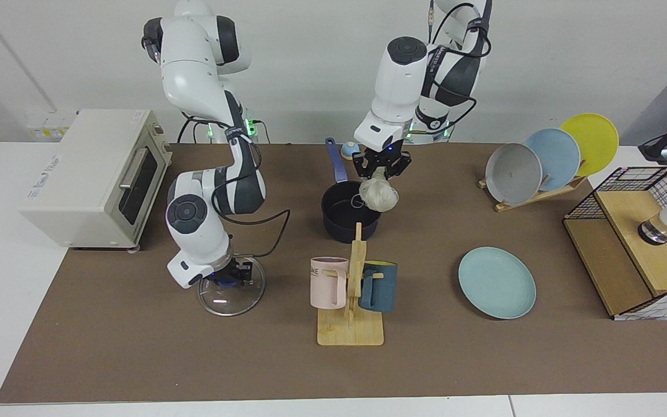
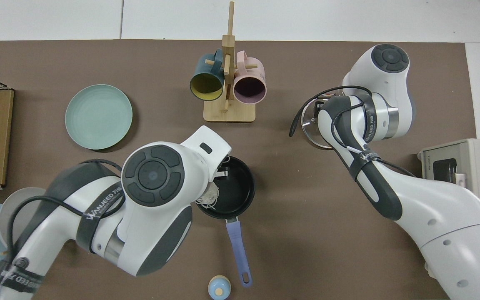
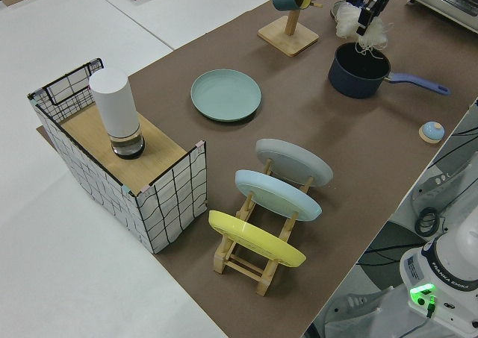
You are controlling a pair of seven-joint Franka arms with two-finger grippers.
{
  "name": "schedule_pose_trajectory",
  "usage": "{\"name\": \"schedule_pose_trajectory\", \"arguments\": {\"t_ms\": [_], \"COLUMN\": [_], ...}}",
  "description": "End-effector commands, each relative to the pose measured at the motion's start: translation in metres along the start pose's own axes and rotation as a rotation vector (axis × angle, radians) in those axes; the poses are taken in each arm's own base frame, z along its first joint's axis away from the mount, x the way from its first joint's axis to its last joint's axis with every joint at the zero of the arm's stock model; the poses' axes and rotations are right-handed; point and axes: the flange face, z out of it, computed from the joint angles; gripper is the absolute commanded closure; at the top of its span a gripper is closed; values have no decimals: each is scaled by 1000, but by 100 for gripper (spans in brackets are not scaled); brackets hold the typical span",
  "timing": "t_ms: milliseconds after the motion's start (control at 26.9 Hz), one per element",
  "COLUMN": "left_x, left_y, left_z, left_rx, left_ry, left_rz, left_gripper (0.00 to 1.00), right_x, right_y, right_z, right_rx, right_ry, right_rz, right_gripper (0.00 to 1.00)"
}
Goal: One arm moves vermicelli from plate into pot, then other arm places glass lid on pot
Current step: 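Carry the vermicelli over the black pot with the left gripper and release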
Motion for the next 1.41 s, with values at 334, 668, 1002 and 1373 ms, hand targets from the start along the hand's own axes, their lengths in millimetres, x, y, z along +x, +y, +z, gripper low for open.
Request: {"name": "schedule_pose_trajectory", "arguments": {"t_ms": [334, 668, 1002, 1373], "left_x": [-24, -45, -48, -43], "left_y": [8, 36, 44, 41], "left_z": [27, 97, 129, 132], "left_rx": [3, 31, 33, 39], "left_ry": [12, 26, 11, 29], "left_rz": [9, 23, 73, 66], "left_gripper": [100, 100, 100, 100], "right_x": [-9, -19, -48, -88], "right_y": [-7, 1, 15, 17], "right_z": [-28, -89, -149, -180], "right_rx": [6, 20, 30, 33], "right_ry": [11, 59, 58, 1], "right_rz": [-28, -102, -84, -97], "right_gripper": [100, 100, 100, 100]}}
